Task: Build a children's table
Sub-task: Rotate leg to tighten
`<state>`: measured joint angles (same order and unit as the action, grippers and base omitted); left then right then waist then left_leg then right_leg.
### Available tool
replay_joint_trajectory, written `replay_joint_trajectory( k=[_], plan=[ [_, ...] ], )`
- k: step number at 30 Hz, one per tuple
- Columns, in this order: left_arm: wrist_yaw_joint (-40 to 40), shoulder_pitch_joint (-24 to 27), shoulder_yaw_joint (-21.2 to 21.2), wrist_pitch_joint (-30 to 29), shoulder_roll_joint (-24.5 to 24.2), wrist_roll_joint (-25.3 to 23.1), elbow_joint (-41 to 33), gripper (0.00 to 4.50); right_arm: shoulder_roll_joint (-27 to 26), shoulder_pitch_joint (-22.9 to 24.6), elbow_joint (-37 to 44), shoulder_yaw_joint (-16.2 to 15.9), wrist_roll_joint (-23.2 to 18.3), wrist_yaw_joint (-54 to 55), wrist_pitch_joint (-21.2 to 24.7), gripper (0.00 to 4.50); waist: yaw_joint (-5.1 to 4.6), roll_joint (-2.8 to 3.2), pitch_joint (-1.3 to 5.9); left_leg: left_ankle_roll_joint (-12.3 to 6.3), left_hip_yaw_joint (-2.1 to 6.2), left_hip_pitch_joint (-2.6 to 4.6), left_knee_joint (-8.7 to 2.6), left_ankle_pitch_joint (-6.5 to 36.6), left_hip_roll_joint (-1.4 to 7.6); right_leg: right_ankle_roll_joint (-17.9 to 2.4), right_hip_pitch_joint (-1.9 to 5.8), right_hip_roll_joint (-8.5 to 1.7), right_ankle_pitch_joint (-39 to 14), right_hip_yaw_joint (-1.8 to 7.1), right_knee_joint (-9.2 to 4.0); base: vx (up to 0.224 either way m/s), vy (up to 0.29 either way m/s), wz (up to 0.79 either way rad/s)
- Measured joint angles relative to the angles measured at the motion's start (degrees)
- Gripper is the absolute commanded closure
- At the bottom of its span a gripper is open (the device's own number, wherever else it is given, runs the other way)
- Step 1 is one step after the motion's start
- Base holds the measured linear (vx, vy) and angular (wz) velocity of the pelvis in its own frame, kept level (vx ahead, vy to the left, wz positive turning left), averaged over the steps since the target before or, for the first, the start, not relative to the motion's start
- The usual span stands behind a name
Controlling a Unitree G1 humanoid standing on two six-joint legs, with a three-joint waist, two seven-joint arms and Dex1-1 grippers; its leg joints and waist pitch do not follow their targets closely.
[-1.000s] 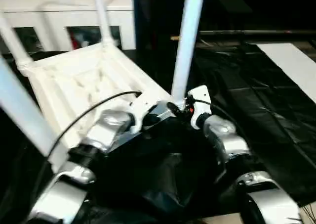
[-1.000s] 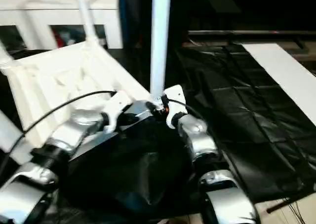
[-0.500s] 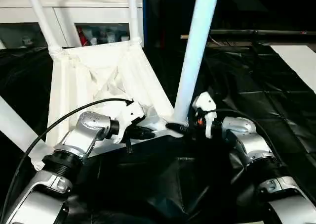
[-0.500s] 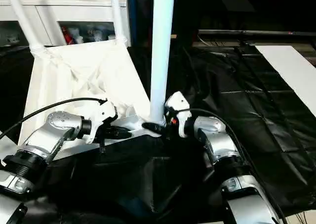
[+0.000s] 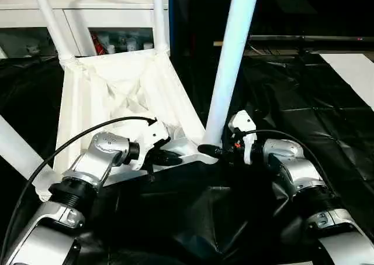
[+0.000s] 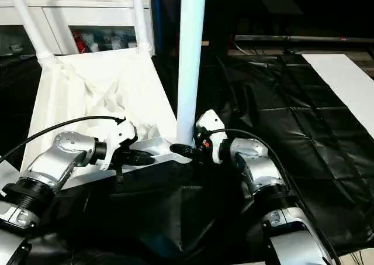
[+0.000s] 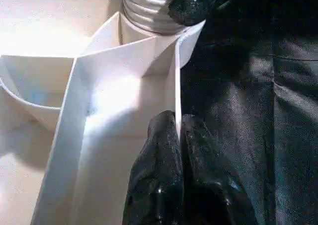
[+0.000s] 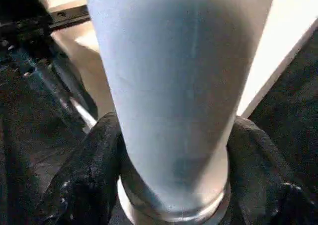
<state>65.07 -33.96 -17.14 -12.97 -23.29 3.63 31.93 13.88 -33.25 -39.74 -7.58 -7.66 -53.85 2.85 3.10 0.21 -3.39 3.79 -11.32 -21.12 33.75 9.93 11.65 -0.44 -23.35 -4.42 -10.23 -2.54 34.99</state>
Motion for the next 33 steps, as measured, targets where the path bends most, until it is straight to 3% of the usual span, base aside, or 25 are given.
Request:
replay_joint_trajectory(
  k=[6,11,13,19,21,25,27,30,33],
  plan=[
    [-11.9,-3.1,1.4,-2.4,6.0,-2.6,4.5,4.50,-7.1,-3.3,-7.5,5.1,0.5,21.3,-0.9,1.89,-1.37,0.36,0.03,0.01,0.02,0.19,0.06,0.0,-0.02,0.3,0.13,0.00,-0.2,0.03,0.00,-0.009,0.000,0.00],
    [-24.4,-6.4,3.5,-6.8,13.8,-3.3,8.9,4.50,-12.0,-7.0,-11.5,8.7,1.3,40.5,0.5,1.90,-1.19,0.67,-0.01,0.00,0.08,0.12,0.07,0.0,-0.09,0.3,0.17,-0.02,-0.2,0.01,-0.17,-0.020,0.000,0.00],
    [-26.7,-6.9,3.5,-7.1,15.3,-3.4,9.5,4.50,-12.6,-7.4,-12.1,8.9,1.8,43.1,0.3,1.90,-1.16,0.72,0.03,0.00,0.08,0.10,0.06,0.0,-0.10,0.3,0.27,-0.02,-0.2,0.02,-0.33,0.000,0.000,0.00],
    [-27.7,-7.3,3.5,-7.1,16.7,-3.6,9.9,4.50,-12.8,-7.6,-13.4,9.1,2.3,42.5,-1.8,1.90,-1.14,0.89,0.14,-0.02,0.05,-0.03,-0.04,0.0,-0.12,0.3,0.43,-0.03,-0.2,0.04,-0.83,0.000,0.000,0.00],
    [-27.7,-7.3,3.5,-7.1,16.6,-3.7,9.9,4.50,-12.7,-7.6,-13.6,9.6,2.4,41.8,-2.4,1.20,-1.14,0.89,0.14,-0.03,0.04,-0.03,-0.06,0.0,-0.12,0.3,0.43,-0.03,-0.2,0.04,-0.82,0.000,0.000,0.00],
    [-28.5,-7.3,3.8,-6.8,15.5,-4.1,9.6,4.50,-12.5,-7.3,-13.1,9.8,1.2,37.0,-3.6,1.00,-1.45,0.81,0.10,-0.03,0.06,-0.02,-0.17,0.0,-0.10,0.3,0.32,-0.02,-0.2,-0.05,-0.81,0.000,0.000,0.00],
    [-28.3,-6.9,3.8,-6.9,14.7,-4.1,8.8,4.50,-11.2,-7.1,-11.9,9.1,1.0,32.7,-3.3,0.77,-1.63,0.73,0.04,-0.03,0.10,-0.02,-0.18,0.0,-0.05,0.3,0.22,-0.02,-0.1,-0.15,-0.81,0.000,0.000,0.00],
    [-26.8,-5.9,3.6,-7.0,13.5,-4.1,7.1,4.50,-9.8,-6.5,-9.8,7.9,0.5,27.7,-2.5,0.77,-1.75,0.66,0.01,-0.03,0.12,0.01,-0.26,0.0,-0.01,0.3,0.12,-0.01,-0.1,-0.22,-0.81,0.000,0.000,0.00],
    [-20.9,-2.8,2.2,-7.8,9.5,-3.7,1.1,4.50,-4.1,-2.8,-3.6,4.5,-0.4,17.0,-0.8,0.77,-1.44,0.46,0.03,-0.02,0.12,-0.02,-0.35,0.0,0.01,0.3,0.07,0.00,0.0,-0.26,-0.78,0.000,0.000,0.00]
  ],
)
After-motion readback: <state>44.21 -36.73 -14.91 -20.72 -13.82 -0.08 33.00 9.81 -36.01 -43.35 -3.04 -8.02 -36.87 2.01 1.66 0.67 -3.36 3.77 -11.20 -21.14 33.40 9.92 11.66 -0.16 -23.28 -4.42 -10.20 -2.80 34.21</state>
